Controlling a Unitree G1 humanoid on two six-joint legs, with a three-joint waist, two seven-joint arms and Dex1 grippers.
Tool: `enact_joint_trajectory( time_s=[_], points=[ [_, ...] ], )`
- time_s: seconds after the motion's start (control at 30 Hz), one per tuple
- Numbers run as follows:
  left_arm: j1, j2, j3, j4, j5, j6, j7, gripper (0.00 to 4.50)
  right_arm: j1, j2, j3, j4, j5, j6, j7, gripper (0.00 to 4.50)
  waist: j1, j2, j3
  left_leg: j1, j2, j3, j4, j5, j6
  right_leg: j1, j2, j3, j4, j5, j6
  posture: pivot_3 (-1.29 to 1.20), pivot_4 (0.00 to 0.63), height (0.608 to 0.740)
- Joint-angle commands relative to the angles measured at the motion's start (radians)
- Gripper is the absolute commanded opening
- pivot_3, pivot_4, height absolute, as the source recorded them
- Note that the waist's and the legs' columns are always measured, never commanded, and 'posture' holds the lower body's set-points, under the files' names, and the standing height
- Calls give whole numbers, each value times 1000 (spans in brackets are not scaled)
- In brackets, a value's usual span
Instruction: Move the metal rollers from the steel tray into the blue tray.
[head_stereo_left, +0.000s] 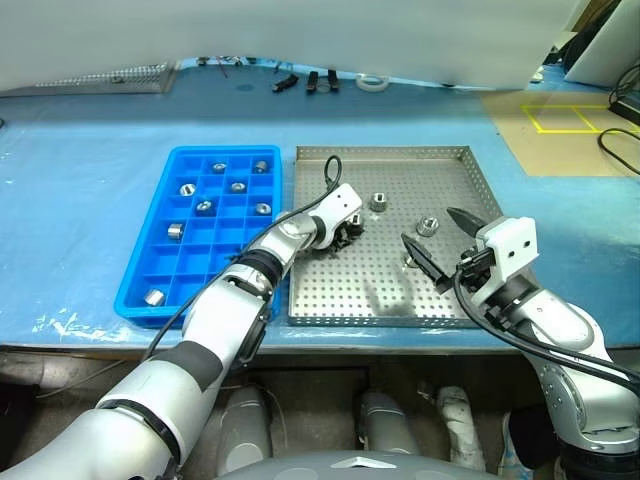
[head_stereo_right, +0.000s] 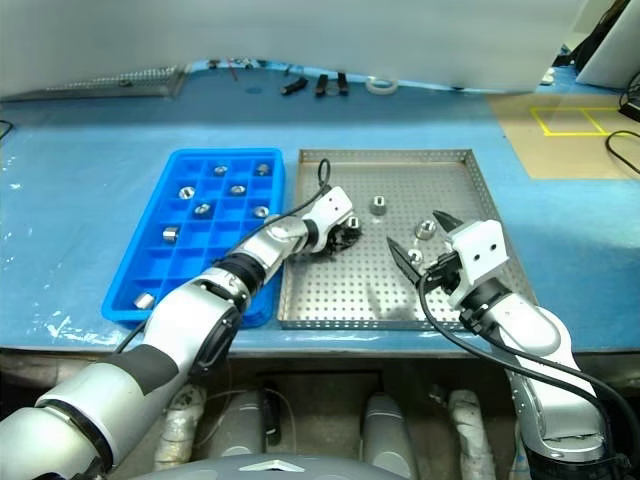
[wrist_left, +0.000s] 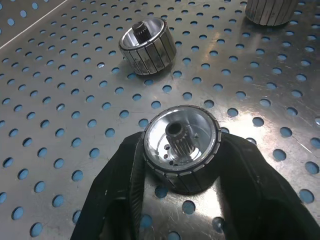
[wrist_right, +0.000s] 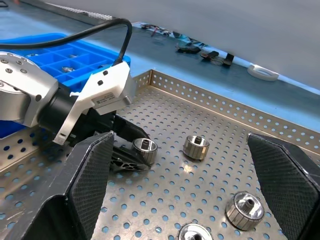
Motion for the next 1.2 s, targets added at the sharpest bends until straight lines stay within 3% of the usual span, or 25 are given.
enact_joint_trajectory(
  time_s=[0.03, 0.1, 0.23, 0.4, 0.57, 0.87, 1.2],
  points=[
    [10, 27, 59, -107, -85, -44, -149, 1845, -24, -13, 3, -23, 36, 0, 33, 4500, 1, 0, 0, 0, 0, 0, 0, 0, 0, 0, 0, 0, 0, 0, 0, -303, 150, 740],
    [28, 50, 78, -177, -125, -55, -228, 1845, -32, -23, 6, -23, 55, 9, 55, 4500, 3, 0, 0, 0, 0, 0, -1, 0, 0, 0, 0, 0, 0, 0, 0, -285, 150, 740],
    [170, 159, 104, -506, -210, 82, -331, 1845, -92, -36, 28, -3, 115, 37, 113, 4500, 1, 0, 0, 1, 1, 1, -3, 0, 0, -1, 0, 0, 0, 0, -1, -204, 150, 740],
    [424, 315, 154, -986, -297, 303, -310, 1845, -232, -19, 113, 97, 122, 31, 177, 4500, 10, 1, 0, 3, 3, 2, -7, 1, -2, -1, 2, -1, 0, -1, -3, -31, 150, 740],
    [653, 416, 257, -1388, -485, 513, -288, 1845, -358, 11, 205, 248, 101, -22, 275, 4500, 66, 1, 1, 1, 6, 2, -8, 2, -3, -2, 2, -5, 0, -2, -5, 141, 150, 740],
    [881, 511, 321, -1579, -502, 580, -151, 1845, -496, 75, 289, 416, 83, -93, 386, 4500, 140, 2, 1, 1, 7, 1, -9, 4, -8, -2, 2, -7, 2, -2, -5, 291, 150, 740],
    [948, 548, 347, -1488, -471, 499, -71, 1845, -538, 79, 291, 441, 84, -90, 423, 4500, 150, 2, 1, 1, 8, -1, -10, 6, -10, -2, 3, -7, 4, -2, -5, 299, 150, 740]
  ],
)
